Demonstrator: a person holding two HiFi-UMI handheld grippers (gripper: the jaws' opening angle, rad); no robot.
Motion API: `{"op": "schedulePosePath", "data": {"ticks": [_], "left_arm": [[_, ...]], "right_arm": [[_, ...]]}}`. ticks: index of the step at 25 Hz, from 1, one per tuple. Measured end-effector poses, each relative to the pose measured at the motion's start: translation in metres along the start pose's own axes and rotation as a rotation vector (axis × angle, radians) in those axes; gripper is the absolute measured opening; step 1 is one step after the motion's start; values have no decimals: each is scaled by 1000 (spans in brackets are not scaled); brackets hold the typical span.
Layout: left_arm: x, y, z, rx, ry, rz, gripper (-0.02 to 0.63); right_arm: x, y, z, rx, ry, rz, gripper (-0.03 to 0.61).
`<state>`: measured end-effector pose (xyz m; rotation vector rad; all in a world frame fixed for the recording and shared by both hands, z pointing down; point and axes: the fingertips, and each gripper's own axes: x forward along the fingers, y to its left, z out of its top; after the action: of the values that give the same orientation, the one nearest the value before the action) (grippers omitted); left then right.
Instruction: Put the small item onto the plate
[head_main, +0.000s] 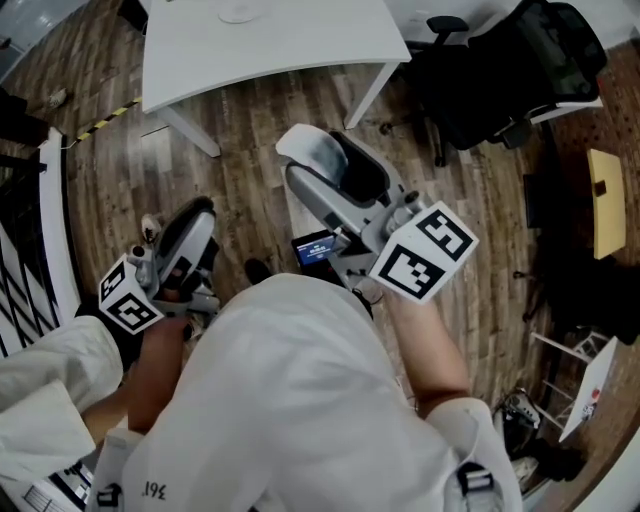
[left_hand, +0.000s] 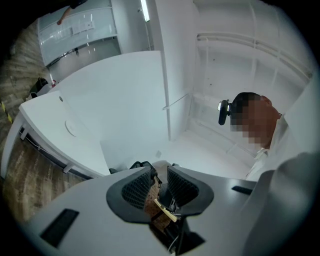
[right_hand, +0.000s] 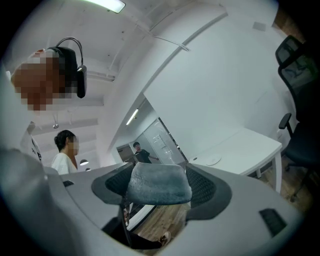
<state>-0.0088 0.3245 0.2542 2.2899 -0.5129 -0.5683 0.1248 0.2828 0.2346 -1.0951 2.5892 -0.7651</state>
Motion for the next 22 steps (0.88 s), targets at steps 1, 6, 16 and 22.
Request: {"op": "schedulePosePath", "data": {"ticks": [1, 6, 16, 22], "left_arm": [[3, -1, 0, 2, 2, -4, 104], [8, -3, -3, 3, 11, -12, 105], [31, -5, -18, 1, 29, 10, 104], [54, 1, -34, 1, 33, 34, 105]], "right_arm": [[-1, -2, 1, -5, -2, -5, 321], [-10, -8, -2, 0, -2, -28, 321], [-30, -32, 0, -1, 22, -51, 321], [-38, -55, 2, 12, 46, -28, 321]]}}
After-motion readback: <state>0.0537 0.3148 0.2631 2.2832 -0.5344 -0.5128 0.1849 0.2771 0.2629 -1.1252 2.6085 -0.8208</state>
